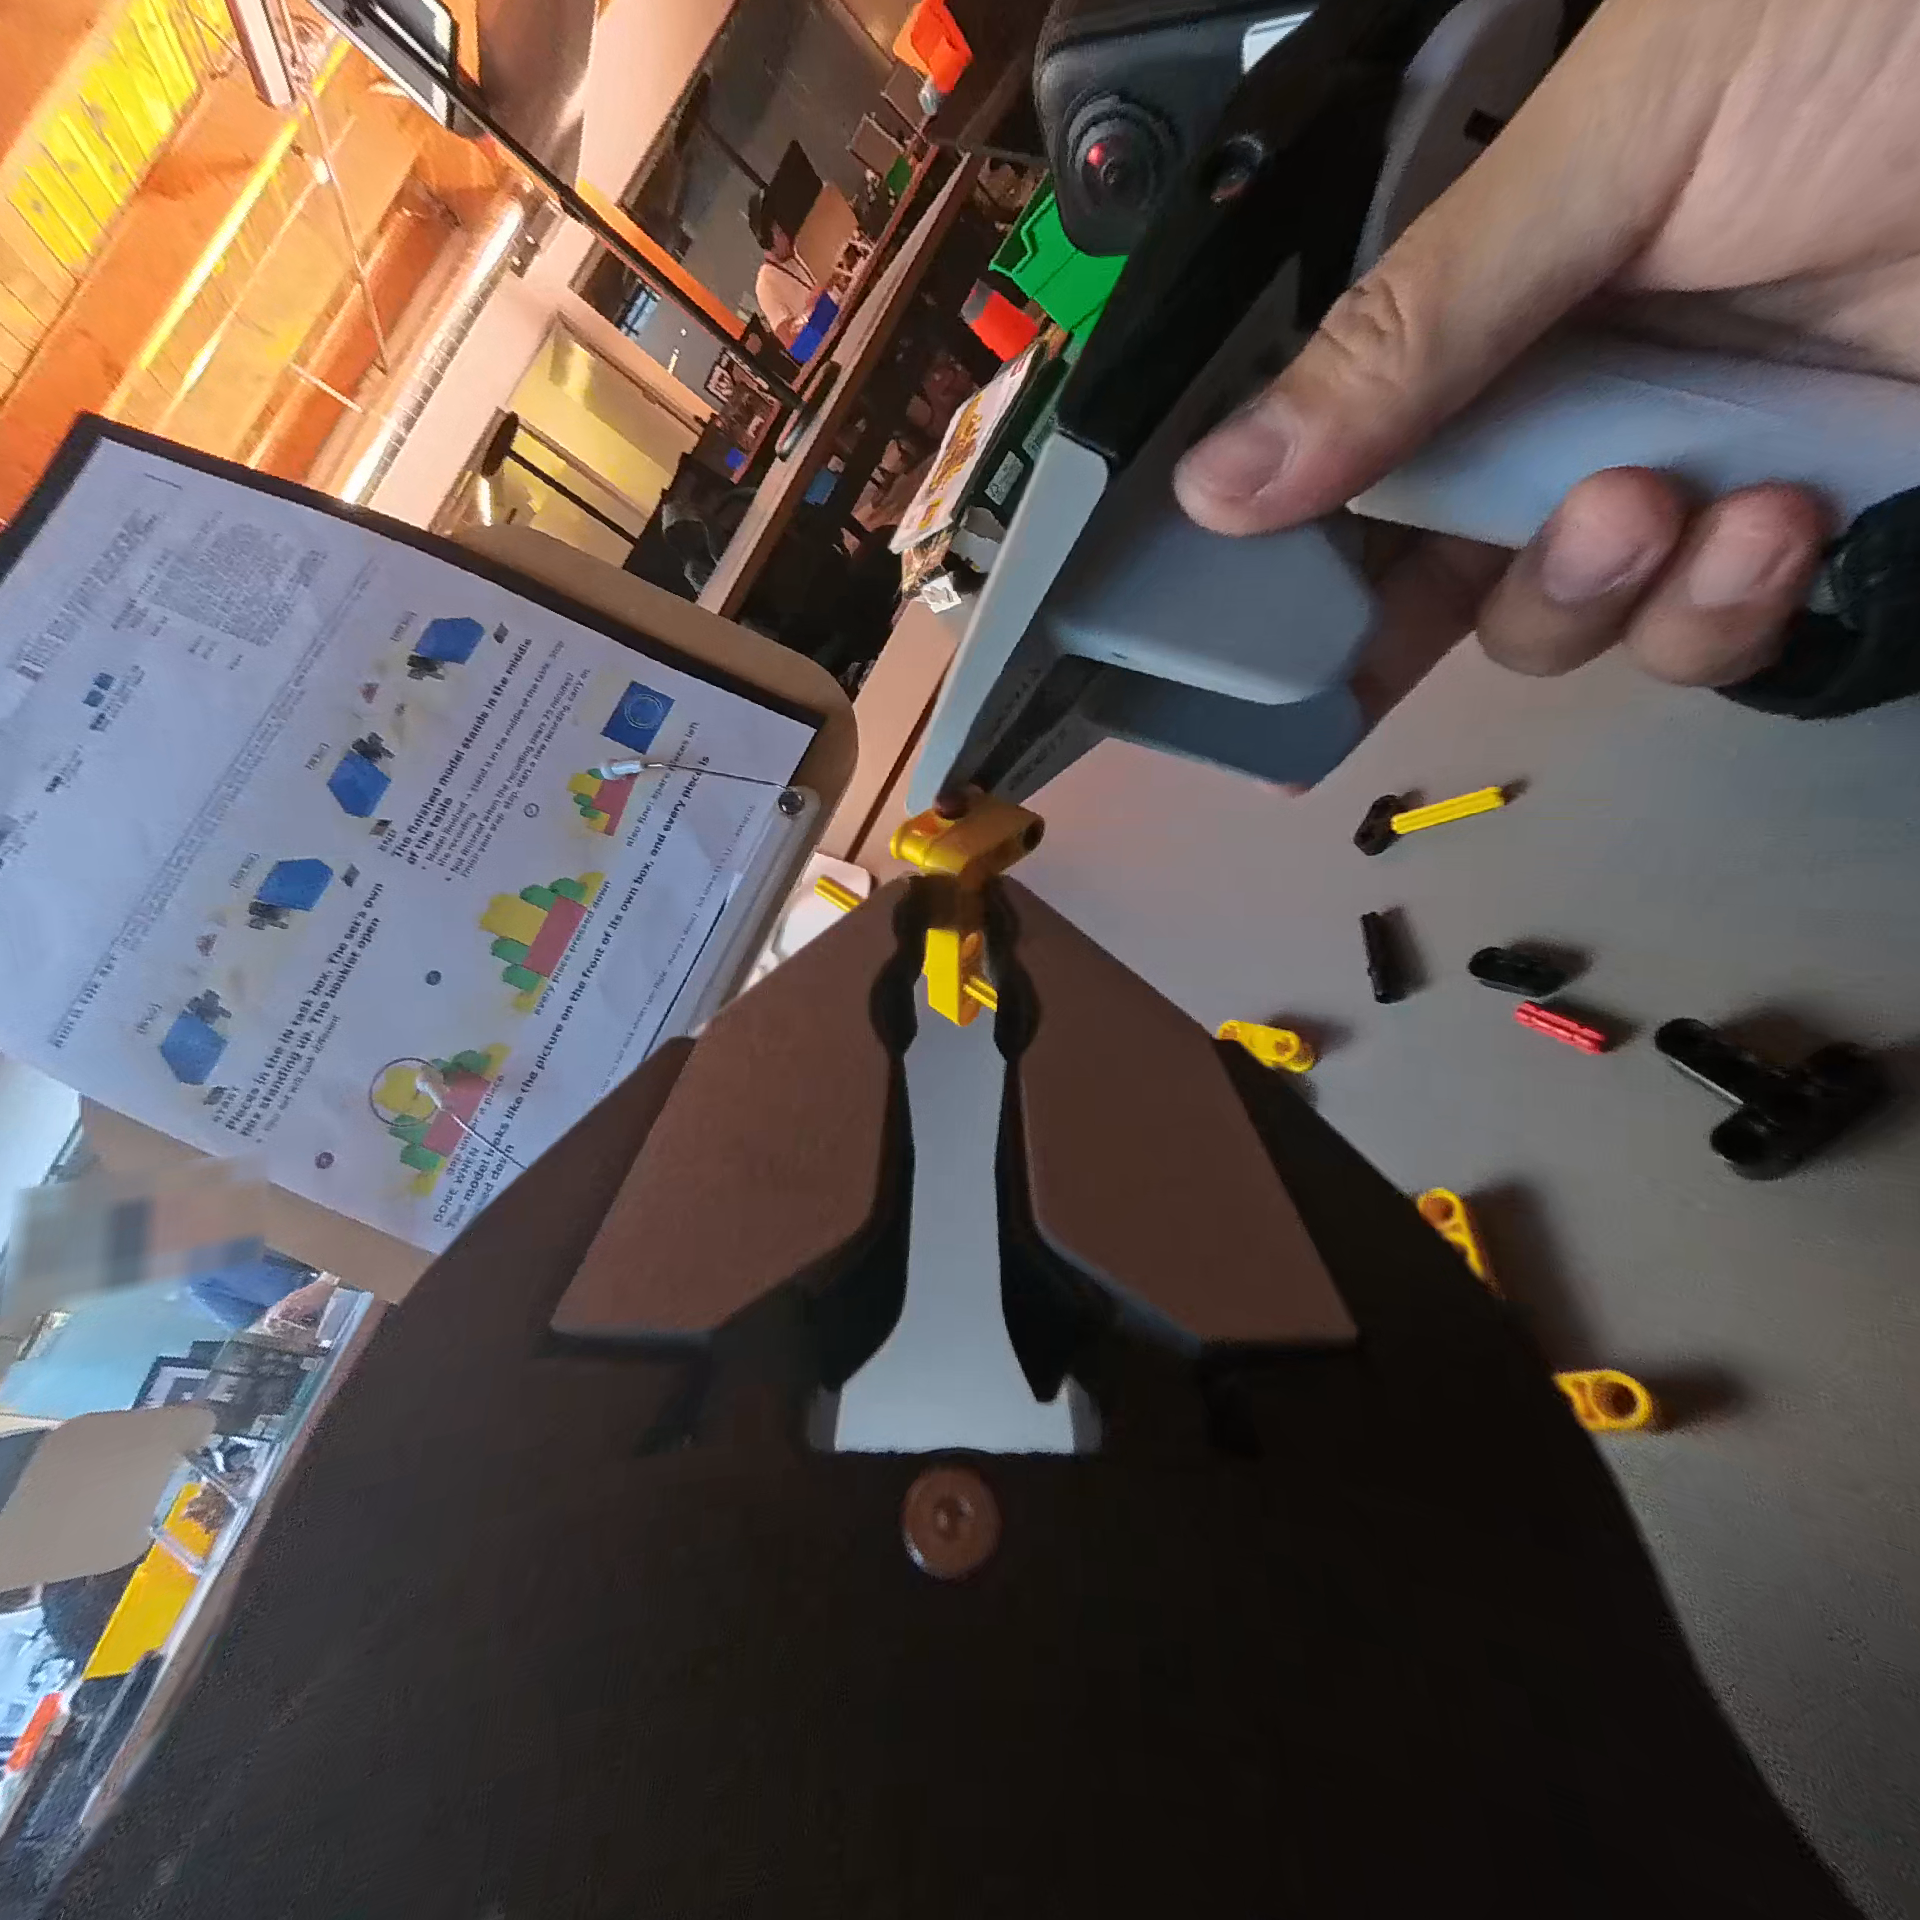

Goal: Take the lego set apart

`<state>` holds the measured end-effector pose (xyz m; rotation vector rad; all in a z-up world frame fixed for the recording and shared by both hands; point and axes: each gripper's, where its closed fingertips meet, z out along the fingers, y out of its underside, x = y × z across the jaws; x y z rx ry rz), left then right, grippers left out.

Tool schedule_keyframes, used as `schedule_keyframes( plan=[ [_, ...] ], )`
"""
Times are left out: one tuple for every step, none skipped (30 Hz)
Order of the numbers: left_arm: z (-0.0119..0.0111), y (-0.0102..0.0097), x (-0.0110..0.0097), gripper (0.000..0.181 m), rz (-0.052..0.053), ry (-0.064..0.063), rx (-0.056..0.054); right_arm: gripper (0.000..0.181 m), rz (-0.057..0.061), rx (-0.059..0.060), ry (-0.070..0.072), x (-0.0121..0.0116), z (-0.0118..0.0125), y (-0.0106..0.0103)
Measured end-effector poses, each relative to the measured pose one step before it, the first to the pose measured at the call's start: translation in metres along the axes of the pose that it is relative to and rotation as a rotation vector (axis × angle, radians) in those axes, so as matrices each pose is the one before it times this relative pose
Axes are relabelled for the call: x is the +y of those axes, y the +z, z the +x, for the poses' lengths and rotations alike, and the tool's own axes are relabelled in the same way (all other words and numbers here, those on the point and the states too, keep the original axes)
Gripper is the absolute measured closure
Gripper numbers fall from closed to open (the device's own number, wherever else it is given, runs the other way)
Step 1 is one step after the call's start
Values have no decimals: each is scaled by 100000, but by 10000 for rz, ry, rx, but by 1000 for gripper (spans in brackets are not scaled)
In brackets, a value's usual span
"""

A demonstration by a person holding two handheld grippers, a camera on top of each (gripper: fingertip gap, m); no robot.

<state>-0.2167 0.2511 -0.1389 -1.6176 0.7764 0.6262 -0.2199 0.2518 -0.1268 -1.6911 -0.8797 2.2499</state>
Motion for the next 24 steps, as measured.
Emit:
schedule_keyframes(
  plan=[
    [-50,-9,-5,174,27,5,-28,178,54,-156,132,32,-180,22],
    [-49,2,19,174,3,1,-21,175,48,-173,176,-30,-201,11],
    [-76,-22,-2,174,18,63,-43,173,19,-152,151,-14,-164,31],
    [-75,-48,-42,174,18,100,-69,173,-60,-18,30,20,-107,34],
    [-53,-102,-142,174,56,108,-78,179,-87,139,-221,76,41,-3],
    [-53,-135,-162,174,33,153,-102,179,-51,72,-212,58,-69,31],
    [-16,-50,-13,174,-52,140,-87,180,47,93,-129,-1,13,29],
    [-39,-24,13,174,-19,73,-63,180,81,75,-131,7,40,20],
    [14,-21,4,174,-1,25,21,180,56,95,-96,43,37,-18],
    [59,-7,6,174,-15,51,34,181,-25,248,-346,53,139,-28],
    [123,20,55,175,-121,148,4,180,-134,478,-552,38,302,11],
    [63,55,49,175,-170,323,-136,180,-38,340,-473,-145,-5,5],
    [-160,-20,-182,174,-9,355,-234,180,44,142,-287,-257,-174,8],
    [-131,-52,-144,175,-8,80,-73,180,78,-29,0,-232,-106,22],
    [-47,-17,-91,175,-25,-161,25,181,114,-100,180,-150,-53,55],
    [-76,-30,-8,175,-35,50,-45,181,45,-92,129,-121,-79,37],
    [-97,-41,-16,175,-24,170,-106,181,-48,-28,-20,-156,-100,84],
    [-159,-30,-29,174,-2,81,-162,181,-66,26,-57,-218,-75,112],
    [-148,24,-5,174,-7,32,-118,181,26,-19,2,-271,-79,137],
    [-185,-7,34,174,-19,-50,-80,181,-18,-84,106,-110,-14,201],
    [-58,18,126,174,-38,-91,18,181,26,52,11,-47,156,179],
    [7,68,241,174,-46,-23,48,181,-34,80,-36,22,203,153],
    [101,51,176,174,-60,-26,46,181,-45,16,55,-4,170,138],
    [18,31,117,174,-126,130,-67,181,-2,-60,109,-43,104,107]
  ],
)
